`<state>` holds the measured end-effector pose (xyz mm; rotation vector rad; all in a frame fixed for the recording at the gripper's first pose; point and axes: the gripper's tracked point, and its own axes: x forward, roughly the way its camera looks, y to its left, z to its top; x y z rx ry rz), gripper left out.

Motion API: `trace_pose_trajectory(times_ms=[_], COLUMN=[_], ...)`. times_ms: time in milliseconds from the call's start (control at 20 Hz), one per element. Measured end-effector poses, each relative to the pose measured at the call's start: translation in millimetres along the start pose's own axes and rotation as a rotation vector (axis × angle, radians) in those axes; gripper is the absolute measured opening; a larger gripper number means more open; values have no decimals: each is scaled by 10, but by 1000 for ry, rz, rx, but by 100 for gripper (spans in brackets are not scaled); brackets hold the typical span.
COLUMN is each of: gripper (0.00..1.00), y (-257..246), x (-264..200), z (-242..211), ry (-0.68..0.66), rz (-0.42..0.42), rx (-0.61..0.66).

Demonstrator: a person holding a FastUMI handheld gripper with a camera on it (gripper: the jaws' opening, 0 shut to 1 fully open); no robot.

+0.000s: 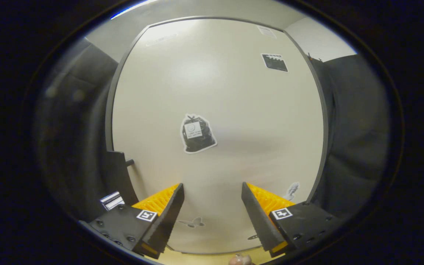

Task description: Open the shoe cabinet door, grab the shoes and put them into the shoe cabinet, then close the shoe cabinet door.

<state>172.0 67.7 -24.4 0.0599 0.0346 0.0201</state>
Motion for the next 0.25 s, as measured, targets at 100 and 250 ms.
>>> trace_pose_trajectory(times_ms=[100, 250], gripper=[96, 96], y=[-29, -62], x=[-143, -363], z=[138, 321], ry=[-37, -82], rz=[2, 4], rx=[18, 23])
